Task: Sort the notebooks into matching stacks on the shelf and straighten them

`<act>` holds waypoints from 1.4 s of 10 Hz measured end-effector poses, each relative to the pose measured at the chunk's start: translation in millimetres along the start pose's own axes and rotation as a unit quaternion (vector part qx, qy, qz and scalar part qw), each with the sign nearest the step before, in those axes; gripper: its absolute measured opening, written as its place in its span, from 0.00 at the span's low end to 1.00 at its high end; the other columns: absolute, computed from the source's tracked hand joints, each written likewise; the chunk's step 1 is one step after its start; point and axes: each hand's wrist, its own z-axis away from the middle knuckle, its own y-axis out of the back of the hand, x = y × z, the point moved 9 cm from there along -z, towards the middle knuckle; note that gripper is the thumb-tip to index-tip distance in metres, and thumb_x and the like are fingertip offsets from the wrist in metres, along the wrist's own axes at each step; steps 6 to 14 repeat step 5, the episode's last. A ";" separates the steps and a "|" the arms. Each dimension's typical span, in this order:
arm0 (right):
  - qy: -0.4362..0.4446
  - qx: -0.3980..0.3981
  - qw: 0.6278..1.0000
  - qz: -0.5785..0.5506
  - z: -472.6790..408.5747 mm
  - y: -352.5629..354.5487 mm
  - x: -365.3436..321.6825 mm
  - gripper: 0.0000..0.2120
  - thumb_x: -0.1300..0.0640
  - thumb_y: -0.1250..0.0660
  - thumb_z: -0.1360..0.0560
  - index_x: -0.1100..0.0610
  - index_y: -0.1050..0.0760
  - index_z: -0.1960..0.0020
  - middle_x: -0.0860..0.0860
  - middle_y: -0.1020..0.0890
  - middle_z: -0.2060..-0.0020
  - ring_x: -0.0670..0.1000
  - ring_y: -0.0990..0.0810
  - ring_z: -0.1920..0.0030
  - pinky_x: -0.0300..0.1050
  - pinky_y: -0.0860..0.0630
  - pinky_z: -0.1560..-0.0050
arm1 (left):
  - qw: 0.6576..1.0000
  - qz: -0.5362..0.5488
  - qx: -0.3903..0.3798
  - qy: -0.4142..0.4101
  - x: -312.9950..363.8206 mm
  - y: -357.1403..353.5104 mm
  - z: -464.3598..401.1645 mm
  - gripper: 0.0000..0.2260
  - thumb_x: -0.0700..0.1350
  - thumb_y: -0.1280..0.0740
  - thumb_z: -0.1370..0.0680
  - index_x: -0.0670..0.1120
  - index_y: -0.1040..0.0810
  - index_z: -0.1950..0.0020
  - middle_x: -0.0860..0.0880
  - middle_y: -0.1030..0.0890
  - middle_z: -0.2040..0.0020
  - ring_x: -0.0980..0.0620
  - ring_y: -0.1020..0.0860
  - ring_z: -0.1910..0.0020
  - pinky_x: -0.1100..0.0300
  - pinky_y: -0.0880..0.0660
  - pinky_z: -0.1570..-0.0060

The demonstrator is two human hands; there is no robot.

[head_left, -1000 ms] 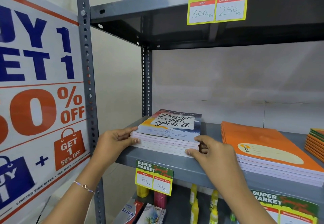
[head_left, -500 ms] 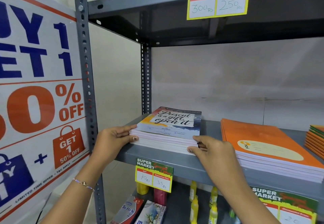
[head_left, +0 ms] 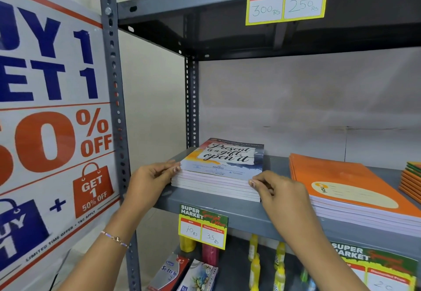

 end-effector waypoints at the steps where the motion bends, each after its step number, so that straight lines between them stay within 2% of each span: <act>1: 0.021 -0.023 0.996 0.082 0.0 -4.9 -6.1 0.09 0.51 0.39 0.22 0.53 0.23 0.51 0.49 0.22 0.55 0.50 0.23 0.59 0.45 0.23 0.62 | 1.000 -0.026 0.014 -0.008 3.7 -1.8 1.9 0.19 0.53 0.32 0.25 0.47 0.20 0.38 0.54 0.22 0.37 0.54 0.23 0.44 0.78 0.26 0.66; 2: 0.046 -0.048 0.984 0.163 -6.3 -5.2 -16.8 0.09 0.52 0.40 0.22 0.55 0.24 0.49 0.51 0.28 0.47 0.52 0.26 0.53 0.45 0.26 0.62 | 0.999 -0.031 0.023 -0.007 5.3 -4.4 3.3 0.17 0.62 0.31 0.31 0.52 0.16 0.51 0.53 0.19 0.39 0.53 0.18 0.53 0.54 0.17 0.58; 3: 0.069 -0.068 0.974 0.207 -8.7 -7.4 -20.2 0.08 0.52 0.37 0.24 0.55 0.24 0.49 0.53 0.26 0.48 0.55 0.26 0.49 0.50 0.25 0.61 | 0.998 -0.063 0.030 0.003 9.3 -10.0 3.2 0.15 0.61 0.29 0.31 0.50 0.21 0.59 0.49 0.16 0.50 0.44 0.18 0.56 0.43 0.19 0.60; 4: 0.084 -0.049 0.965 0.243 -4.7 3.7 -26.8 0.10 0.49 0.29 0.30 0.54 0.20 0.54 0.54 0.21 0.50 0.57 0.23 0.51 0.52 0.24 0.60 | 0.988 -0.147 0.038 0.035 21.7 -11.9 -2.1 0.09 0.54 0.31 0.30 0.49 0.24 0.59 0.48 0.17 0.50 0.42 0.19 0.55 0.46 0.21 0.59; 5: 0.090 -0.034 0.971 0.218 -3.4 26.6 -23.0 0.21 0.44 0.44 0.24 0.53 0.25 0.39 0.53 0.27 0.34 0.57 0.29 0.35 0.54 0.29 0.41 | 0.966 -0.244 0.074 -0.039 62.3 -25.1 -6.9 0.09 0.51 0.33 0.26 0.46 0.23 0.52 0.43 0.20 0.40 0.39 0.21 0.49 0.53 0.26 0.54; 14: 0.090 -0.034 0.971 0.218 -3.4 26.6 -23.0 0.21 0.44 0.44 0.24 0.53 0.25 0.39 0.53 0.27 0.34 0.57 0.29 0.35 0.54 0.29 0.41 | 0.966 -0.244 0.074 -0.039 62.3 -25.1 -6.9 0.09 0.51 0.33 0.26 0.46 0.23 0.52 0.43 0.20 0.40 0.39 0.21 0.49 0.53 0.26 0.54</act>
